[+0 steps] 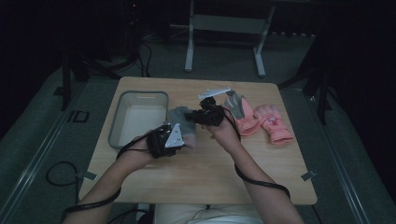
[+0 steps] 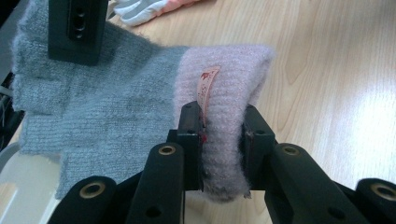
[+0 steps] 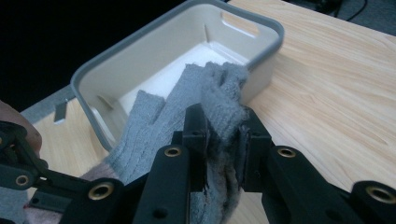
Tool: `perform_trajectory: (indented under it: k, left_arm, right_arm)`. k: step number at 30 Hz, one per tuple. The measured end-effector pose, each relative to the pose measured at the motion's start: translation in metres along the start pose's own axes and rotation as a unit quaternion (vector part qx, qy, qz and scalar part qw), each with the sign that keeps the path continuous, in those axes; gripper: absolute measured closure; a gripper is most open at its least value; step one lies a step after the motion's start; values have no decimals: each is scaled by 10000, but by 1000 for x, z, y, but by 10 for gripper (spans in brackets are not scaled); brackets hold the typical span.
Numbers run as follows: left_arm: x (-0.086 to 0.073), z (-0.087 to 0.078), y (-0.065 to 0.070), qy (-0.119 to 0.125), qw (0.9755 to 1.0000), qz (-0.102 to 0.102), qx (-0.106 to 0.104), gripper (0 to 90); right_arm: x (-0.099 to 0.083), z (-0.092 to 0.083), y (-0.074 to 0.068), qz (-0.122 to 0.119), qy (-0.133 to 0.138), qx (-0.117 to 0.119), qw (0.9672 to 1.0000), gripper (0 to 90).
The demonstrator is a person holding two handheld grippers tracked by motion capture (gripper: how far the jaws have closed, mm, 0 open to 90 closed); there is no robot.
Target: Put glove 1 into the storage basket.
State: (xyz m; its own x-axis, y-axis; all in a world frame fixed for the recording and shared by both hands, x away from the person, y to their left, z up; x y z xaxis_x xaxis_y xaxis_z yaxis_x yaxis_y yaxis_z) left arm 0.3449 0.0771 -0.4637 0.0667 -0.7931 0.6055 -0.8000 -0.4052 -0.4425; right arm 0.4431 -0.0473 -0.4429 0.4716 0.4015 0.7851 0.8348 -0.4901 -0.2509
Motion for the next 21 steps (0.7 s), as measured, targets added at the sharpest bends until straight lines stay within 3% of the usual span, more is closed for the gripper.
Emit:
perform_trajectory:
  k: [2,3,7,11,14,21]
  left_arm:
    - [0,0,0,0,10000,0,0,737]
    - [-4,-7,-8,-100,9999,7,64,737]
    - [-11,-15,-18,-218,9997,49,105,737]
    - [-23,-23,-30,-270,9994,146,136,736]
    - [-32,-27,-38,-279,9994,104,155,735]
    - [-50,-35,-55,-374,9991,183,91,734]
  right_arm:
    - [3,2,-1,11,9,14,10000,767]
    - [10,6,-4,0,43,60,10000,767]
    - [22,16,-9,-1,49,138,9999,768]
    - [34,28,-15,-68,49,192,9998,768]
    - [41,36,-19,-77,95,228,9997,767]
    - [55,56,-26,-120,98,268,9995,767]
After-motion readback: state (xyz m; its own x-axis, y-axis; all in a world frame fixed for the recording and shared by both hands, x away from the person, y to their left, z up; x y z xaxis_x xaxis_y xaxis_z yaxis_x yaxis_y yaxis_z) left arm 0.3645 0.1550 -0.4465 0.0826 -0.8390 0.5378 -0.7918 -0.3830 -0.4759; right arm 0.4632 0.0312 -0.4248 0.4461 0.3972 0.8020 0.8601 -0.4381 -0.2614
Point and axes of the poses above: each handheld gripper's, and its own axes: z roughly forward along the jaws, x roughly out of its top, y roughly to its right, the point moved 5 cm from there along z, roughly forward along the jaws, and after that the axes turned 6 degrees about x, right-handed, at the moved point
